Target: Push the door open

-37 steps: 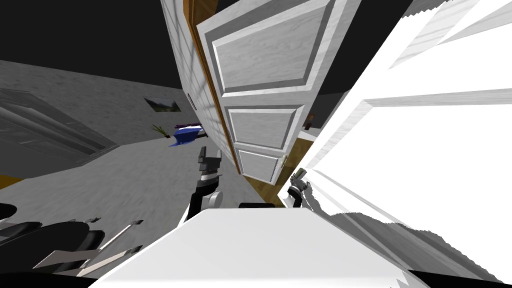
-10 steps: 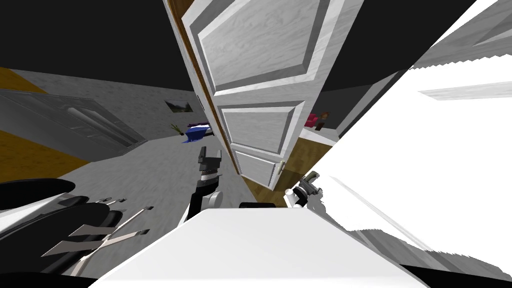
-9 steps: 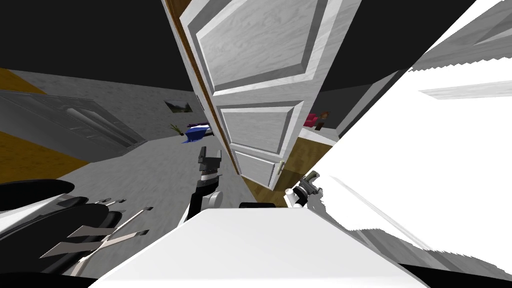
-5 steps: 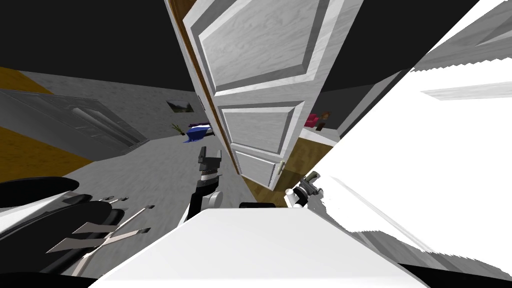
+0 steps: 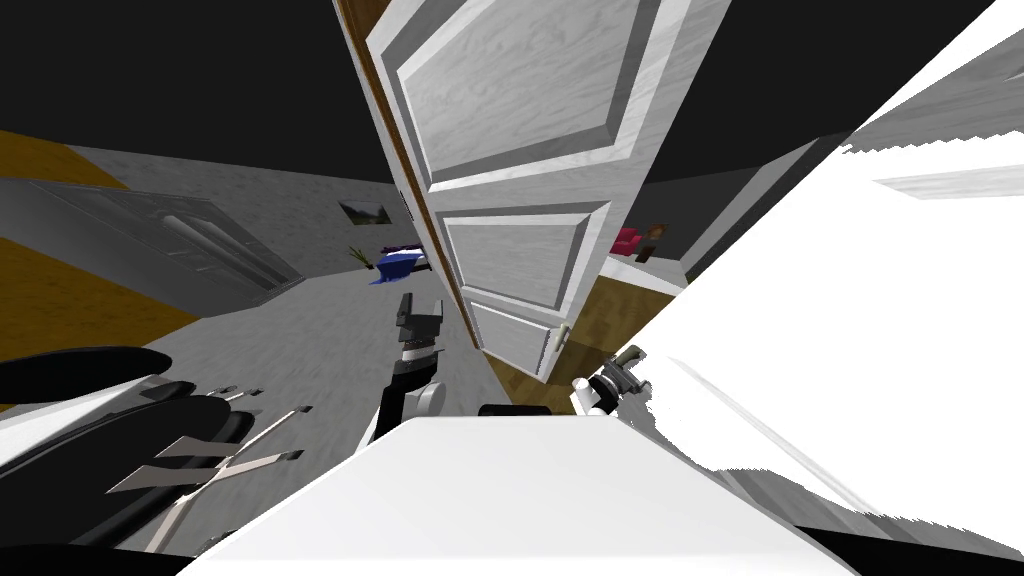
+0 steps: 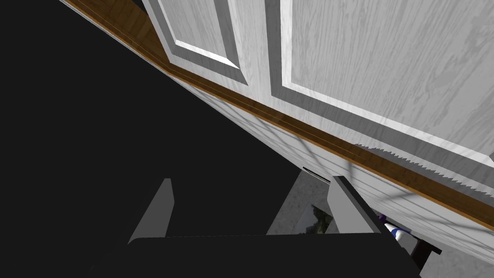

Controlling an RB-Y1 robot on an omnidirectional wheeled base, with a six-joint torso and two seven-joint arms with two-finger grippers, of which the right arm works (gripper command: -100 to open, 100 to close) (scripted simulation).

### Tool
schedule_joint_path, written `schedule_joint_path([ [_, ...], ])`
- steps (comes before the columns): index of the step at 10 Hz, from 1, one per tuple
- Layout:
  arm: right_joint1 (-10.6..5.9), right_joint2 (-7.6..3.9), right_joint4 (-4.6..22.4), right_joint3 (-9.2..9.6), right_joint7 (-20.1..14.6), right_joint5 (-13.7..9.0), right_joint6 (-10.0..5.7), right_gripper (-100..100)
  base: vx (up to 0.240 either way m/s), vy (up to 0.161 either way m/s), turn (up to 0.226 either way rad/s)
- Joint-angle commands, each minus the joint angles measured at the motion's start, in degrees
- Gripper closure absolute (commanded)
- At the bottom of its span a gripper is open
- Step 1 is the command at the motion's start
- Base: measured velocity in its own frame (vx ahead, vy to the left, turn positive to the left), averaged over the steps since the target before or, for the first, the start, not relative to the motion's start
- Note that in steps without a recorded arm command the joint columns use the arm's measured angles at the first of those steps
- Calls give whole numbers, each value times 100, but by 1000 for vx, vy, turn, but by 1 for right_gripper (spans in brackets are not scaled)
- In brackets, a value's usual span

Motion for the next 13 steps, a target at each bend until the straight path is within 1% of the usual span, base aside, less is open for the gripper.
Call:
schedule_joint_path([
  [1,-16,-119,227,-140,-64,-58,-253,100,23,-64,-2],
  [3,-16,-119,227,-140,-64,-58,-253,100,14,-29,0],
  [4,-40,-128,266,-220,-44,-122,-326,100,28,-30,48],
  [5,-40,-128,266,-220,-44,-122,-326,100,23,-35,34],
  [6,-64,-136,306,-301,-24,-186,-399,100,26,-59,50],
  [7,-64,-136,306,-301,-24,-186,-399,100,24,-58,31],
  [8,-89,-144,345,-382,-5,-250,-472,100,30,-55,56],
  [9,-89,-144,345,-382,-5,-250,-472,100,28,-53,-2],
  [10,-115,-149,385,-464,16,-316,-547,100,24,-68,79],
  [13,-115,-149,385,-464,16,-316,-547,100,12,-24,3],
])
